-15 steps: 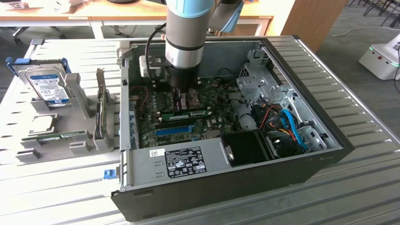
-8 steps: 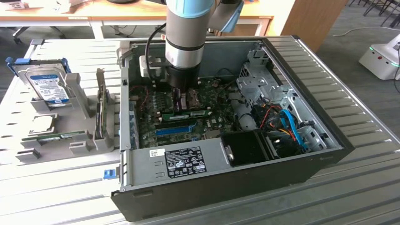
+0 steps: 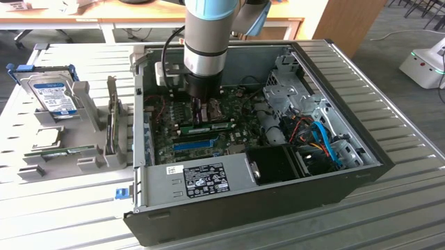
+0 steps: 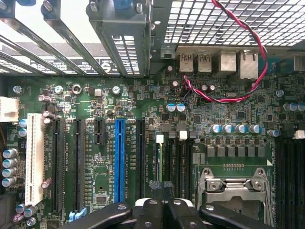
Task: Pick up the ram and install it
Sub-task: 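Press down the ram until it locks into place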
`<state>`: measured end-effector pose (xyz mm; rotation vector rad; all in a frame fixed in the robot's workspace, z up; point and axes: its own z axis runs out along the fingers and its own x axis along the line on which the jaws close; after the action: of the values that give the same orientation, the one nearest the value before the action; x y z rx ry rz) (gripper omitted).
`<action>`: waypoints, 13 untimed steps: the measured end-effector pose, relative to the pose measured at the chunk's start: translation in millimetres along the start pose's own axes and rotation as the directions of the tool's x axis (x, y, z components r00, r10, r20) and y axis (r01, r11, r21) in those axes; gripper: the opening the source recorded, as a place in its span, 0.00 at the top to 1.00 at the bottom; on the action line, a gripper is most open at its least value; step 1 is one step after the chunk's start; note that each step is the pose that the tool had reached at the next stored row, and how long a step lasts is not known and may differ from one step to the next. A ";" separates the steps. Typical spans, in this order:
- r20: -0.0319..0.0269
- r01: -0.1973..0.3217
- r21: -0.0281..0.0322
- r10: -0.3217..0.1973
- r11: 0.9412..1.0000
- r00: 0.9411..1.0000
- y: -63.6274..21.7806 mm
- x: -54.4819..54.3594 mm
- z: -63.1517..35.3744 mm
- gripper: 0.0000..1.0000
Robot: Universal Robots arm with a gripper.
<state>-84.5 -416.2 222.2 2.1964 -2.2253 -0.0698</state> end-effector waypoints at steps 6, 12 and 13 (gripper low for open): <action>0.000 0.000 0.000 0.000 1.000 1.000 0.0 0.0 0.4 0.89; 0.001 0.000 0.000 0.000 1.000 1.000 -0.1 -0.1 -0.2 0.89; 0.002 0.000 0.001 0.000 1.000 1.000 -0.2 -0.3 -0.9 0.89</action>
<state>-84.3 -415.9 223.1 2.1980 -2.2267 -0.0701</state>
